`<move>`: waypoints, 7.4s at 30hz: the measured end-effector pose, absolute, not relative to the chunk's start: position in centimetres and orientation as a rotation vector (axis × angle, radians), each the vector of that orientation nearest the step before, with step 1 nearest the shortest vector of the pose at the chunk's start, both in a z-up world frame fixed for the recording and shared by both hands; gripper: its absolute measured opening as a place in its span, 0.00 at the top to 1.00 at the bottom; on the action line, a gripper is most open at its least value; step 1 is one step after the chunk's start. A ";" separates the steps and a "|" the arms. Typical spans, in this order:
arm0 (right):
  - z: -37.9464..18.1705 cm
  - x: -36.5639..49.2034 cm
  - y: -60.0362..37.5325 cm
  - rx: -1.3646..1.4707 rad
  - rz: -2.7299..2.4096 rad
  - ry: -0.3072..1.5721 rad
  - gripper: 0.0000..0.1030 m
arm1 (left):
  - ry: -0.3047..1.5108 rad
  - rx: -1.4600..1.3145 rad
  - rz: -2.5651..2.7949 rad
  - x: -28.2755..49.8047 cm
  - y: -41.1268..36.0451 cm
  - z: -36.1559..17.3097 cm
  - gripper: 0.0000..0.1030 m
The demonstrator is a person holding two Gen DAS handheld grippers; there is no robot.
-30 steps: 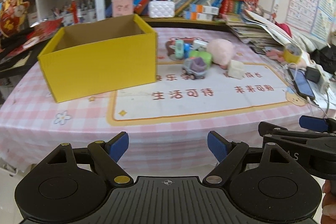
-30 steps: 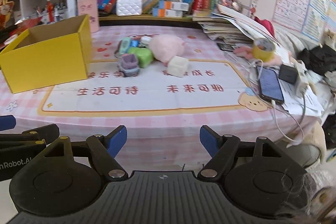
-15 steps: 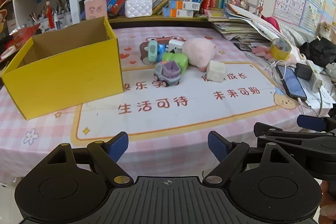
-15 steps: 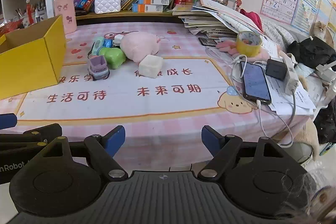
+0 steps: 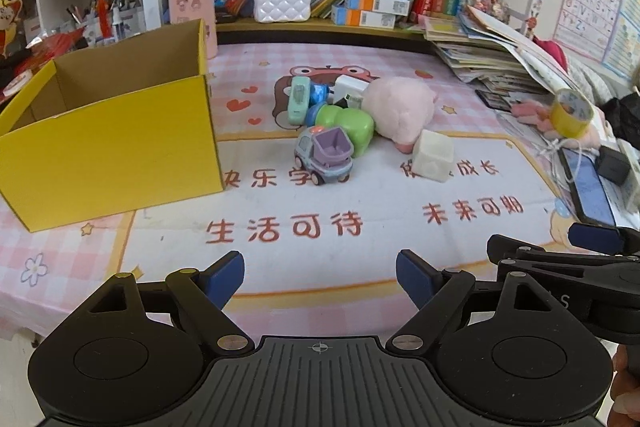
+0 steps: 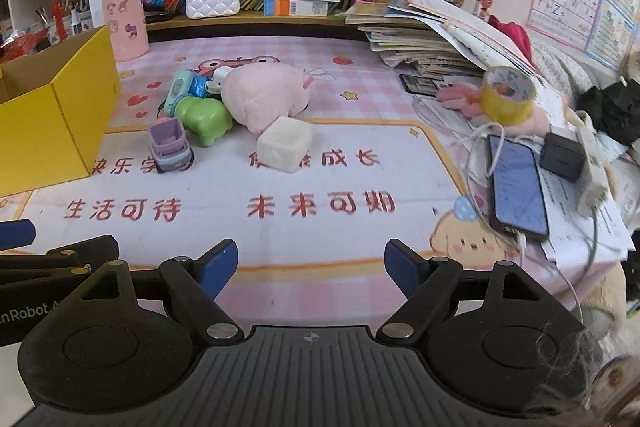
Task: Organize objects
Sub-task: 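Withdraw both tools from the box back toward the toy pile, then grasp the white foam cube with the right tool while the left tool grasps the purple toy car, then carry the foam cube and purple car over the yellow box with both tools, then open both tools to drop the cube and car into the yellow box, then withdraw both tools from the box toward the pink pig and green toy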
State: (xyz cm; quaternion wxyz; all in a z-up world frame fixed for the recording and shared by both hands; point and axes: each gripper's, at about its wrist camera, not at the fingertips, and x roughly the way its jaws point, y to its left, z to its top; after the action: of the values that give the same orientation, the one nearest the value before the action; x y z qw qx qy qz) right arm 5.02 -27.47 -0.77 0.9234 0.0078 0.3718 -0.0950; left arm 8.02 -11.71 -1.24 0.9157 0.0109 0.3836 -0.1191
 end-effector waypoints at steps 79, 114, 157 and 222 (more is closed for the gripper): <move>-1.6 15.0 -24.4 -0.076 0.330 0.852 0.46 | 0.736 -0.284 0.115 11.1 -5.7 0.3 0.60; -1.0 3.5 -7.5 -0.127 0.440 0.824 0.47 | 0.724 -0.283 0.144 -0.3 7.7 0.4 0.60; 6.9 12.7 -6.8 -0.050 0.340 0.512 0.48 | 0.452 -0.213 0.053 9.5 9.0 8.0 0.60; 8.6 28.7 -3.9 -0.145 0.507 0.513 0.38 | 0.469 -0.172 0.278 17.1 7.9 5.8 0.25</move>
State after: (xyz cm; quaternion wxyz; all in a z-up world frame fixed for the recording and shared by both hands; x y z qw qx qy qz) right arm 28.70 -3.89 8.58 0.9330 -0.0707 0.2508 0.2480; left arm 17.06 7.93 5.82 0.9594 -0.0849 0.2313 0.1370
